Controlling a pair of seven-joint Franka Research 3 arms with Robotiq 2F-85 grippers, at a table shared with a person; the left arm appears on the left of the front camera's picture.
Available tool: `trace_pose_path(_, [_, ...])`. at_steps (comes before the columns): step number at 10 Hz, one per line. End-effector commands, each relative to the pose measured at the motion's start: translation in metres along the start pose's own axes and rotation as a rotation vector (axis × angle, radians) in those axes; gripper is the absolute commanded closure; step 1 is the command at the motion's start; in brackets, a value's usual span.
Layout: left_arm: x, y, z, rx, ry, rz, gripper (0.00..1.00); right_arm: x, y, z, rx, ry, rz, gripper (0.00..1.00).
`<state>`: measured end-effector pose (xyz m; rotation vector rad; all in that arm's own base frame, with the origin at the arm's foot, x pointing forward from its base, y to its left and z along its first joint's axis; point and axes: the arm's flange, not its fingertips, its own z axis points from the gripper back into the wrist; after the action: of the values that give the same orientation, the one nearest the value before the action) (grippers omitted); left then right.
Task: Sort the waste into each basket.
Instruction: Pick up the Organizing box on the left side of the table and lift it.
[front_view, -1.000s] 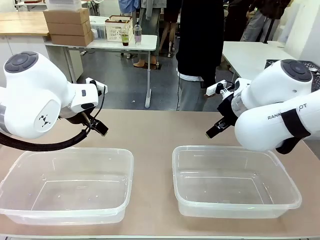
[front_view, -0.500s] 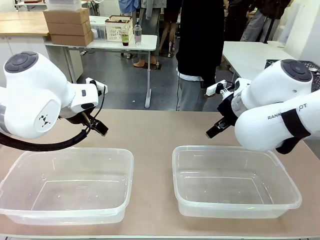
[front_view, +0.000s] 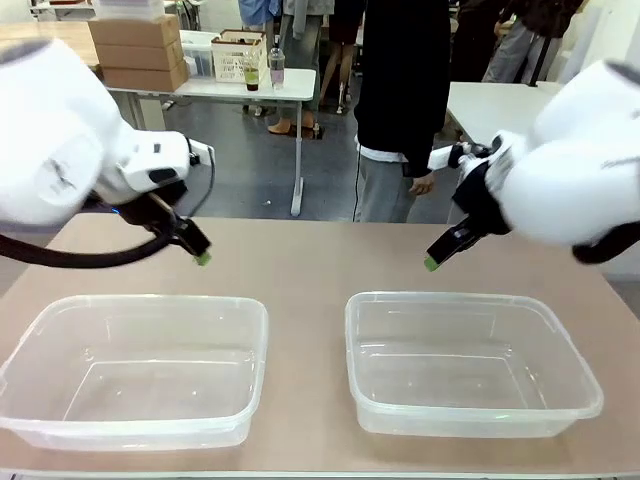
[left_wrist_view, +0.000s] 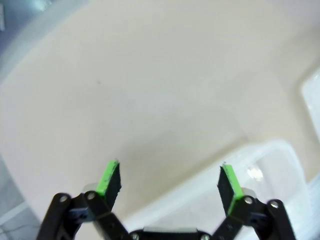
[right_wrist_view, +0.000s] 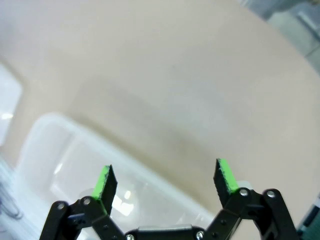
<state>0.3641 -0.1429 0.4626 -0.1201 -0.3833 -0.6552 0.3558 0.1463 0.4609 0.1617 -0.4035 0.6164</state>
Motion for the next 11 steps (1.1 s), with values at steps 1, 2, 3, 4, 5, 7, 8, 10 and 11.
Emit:
trace_pose_path(1, [-0.025, 0.005, 0.09, -0.018, -0.006, -0.053, 0.0, -0.048, 0.0, 0.11, 0.018, -0.106, -0.025, 0.0])
trace_pose_path(2, [-0.047, 0.005, 0.112, -0.084, -0.041, -0.08, 0.0, -0.081, 0.007, 0.139, 0.1, -0.144, -0.021, 0.0])
trace_pose_path(3, [-0.073, 0.002, 0.116, -0.143, -0.06, -0.069, 0.0, -0.12, 0.012, 0.151, 0.102, -0.174, -0.074, 0.0])
trace_pose_path(4, [-0.086, 0.002, 0.094, -0.024, -0.019, -0.049, 0.0, -0.136, 0.014, 0.139, -0.205, -0.128, -0.172, 0.0])
trace_pose_path(5, [-0.052, -0.003, 0.126, -0.069, -0.034, -0.059, 0.0, -0.058, 0.007, 0.159, 0.066, -0.134, -0.034, 0.0])
trace_pose_path(7, [-0.076, -0.003, 0.127, -0.064, -0.035, -0.051, 0.0, -0.09, -0.008, 0.177, 0.319, -0.22, -0.14, 0.0])
trace_pose_path(8, [-0.092, 0.017, 0.142, -0.303, -0.178, -0.016, 0.0, -0.111, -0.03, 0.18, 0.55, -0.311, -0.288, 0.0])
trace_pose_path(10, [-0.138, 0.072, 0.159, -0.619, -0.416, 0.213, 0.0, -0.157, -0.078, 0.174, 0.846, -0.376, -0.839, 0.0])
trace_pose_path(11, [-0.162, 0.09, 0.158, -0.72, -0.497, 0.327, 0.0, -0.178, -0.103, 0.164, 0.924, -0.314, -1.048, 0.0])
